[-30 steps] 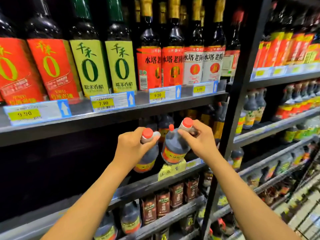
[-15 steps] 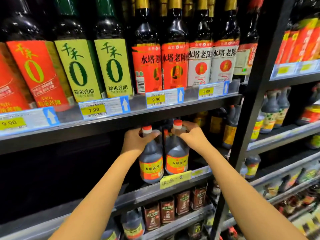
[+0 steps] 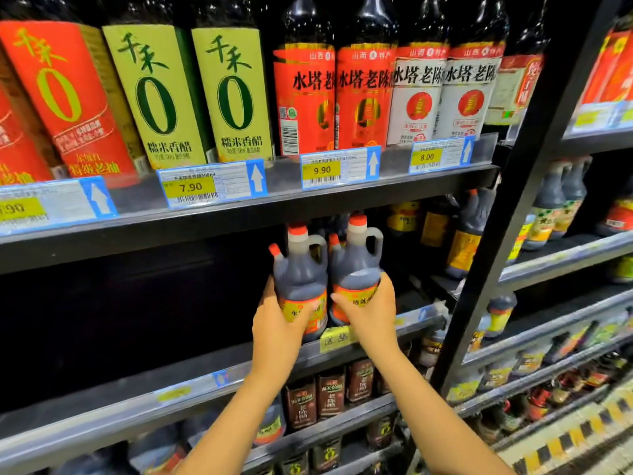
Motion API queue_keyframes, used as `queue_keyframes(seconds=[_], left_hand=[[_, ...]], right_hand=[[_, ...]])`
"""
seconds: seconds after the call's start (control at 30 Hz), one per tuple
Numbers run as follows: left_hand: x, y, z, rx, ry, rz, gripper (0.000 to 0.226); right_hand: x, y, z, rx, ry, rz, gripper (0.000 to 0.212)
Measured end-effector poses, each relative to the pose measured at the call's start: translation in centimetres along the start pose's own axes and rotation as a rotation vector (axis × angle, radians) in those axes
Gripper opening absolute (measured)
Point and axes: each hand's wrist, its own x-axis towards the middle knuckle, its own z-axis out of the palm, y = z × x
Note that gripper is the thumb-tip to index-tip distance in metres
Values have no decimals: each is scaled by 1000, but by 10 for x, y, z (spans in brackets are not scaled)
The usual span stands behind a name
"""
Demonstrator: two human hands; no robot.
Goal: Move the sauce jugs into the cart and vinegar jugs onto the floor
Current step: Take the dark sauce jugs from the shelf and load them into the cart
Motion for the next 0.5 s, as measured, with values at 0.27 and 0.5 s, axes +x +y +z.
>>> queue_keyframes(seconds=[0.27,0.5], left_hand=[[19,-3,32,90,68,-123,86],[40,4,65,128,147,-207,79]], right_hand=[[25,5,0,-98,13,-1,66],[58,2,-4,-39,-17,41,67]])
